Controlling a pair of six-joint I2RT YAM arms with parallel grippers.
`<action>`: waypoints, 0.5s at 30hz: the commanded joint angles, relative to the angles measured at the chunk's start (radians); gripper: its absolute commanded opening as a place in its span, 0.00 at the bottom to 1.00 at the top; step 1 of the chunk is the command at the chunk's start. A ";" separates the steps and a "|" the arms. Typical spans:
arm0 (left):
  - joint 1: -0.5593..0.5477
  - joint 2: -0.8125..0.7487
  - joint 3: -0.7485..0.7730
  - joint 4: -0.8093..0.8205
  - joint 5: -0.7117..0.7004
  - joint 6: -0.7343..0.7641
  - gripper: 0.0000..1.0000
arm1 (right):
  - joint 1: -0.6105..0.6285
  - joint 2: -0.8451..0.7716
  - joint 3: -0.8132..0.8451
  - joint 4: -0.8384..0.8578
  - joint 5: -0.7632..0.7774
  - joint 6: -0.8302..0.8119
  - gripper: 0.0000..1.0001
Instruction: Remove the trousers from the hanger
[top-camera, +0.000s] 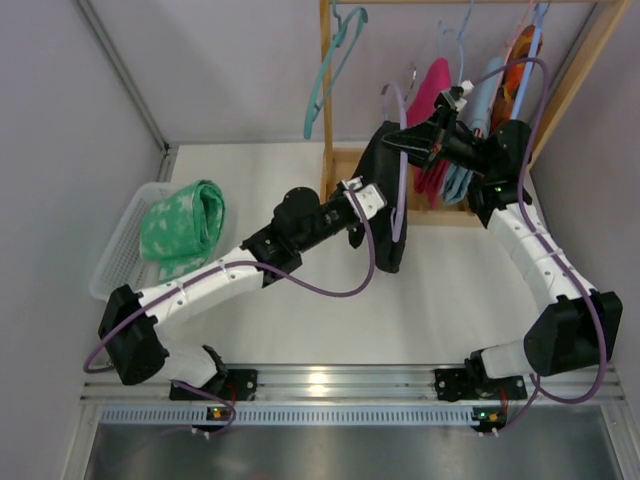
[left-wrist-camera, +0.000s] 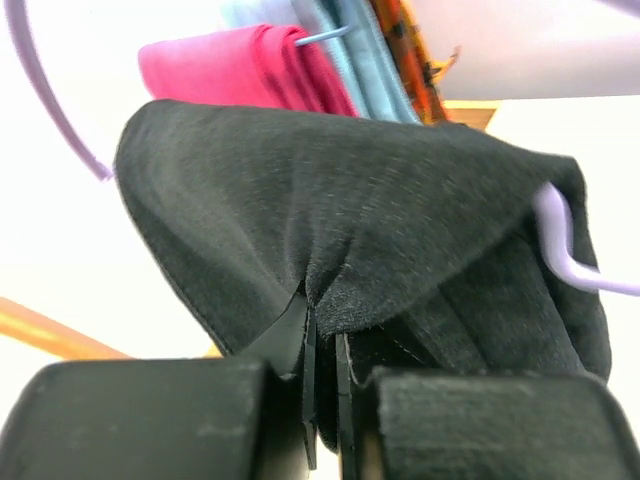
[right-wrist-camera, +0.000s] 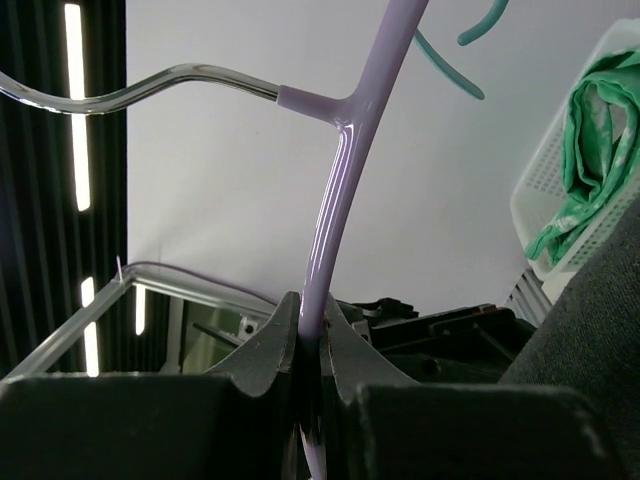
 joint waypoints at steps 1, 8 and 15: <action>0.001 -0.032 0.123 0.055 -0.135 -0.028 0.00 | 0.024 -0.058 -0.007 0.139 -0.020 -0.016 0.00; 0.005 -0.070 0.324 -0.112 -0.201 -0.159 0.00 | -0.034 -0.075 -0.146 0.179 -0.036 -0.049 0.00; 0.007 -0.083 0.508 -0.201 -0.237 -0.187 0.00 | -0.054 -0.069 -0.241 0.228 -0.047 -0.054 0.00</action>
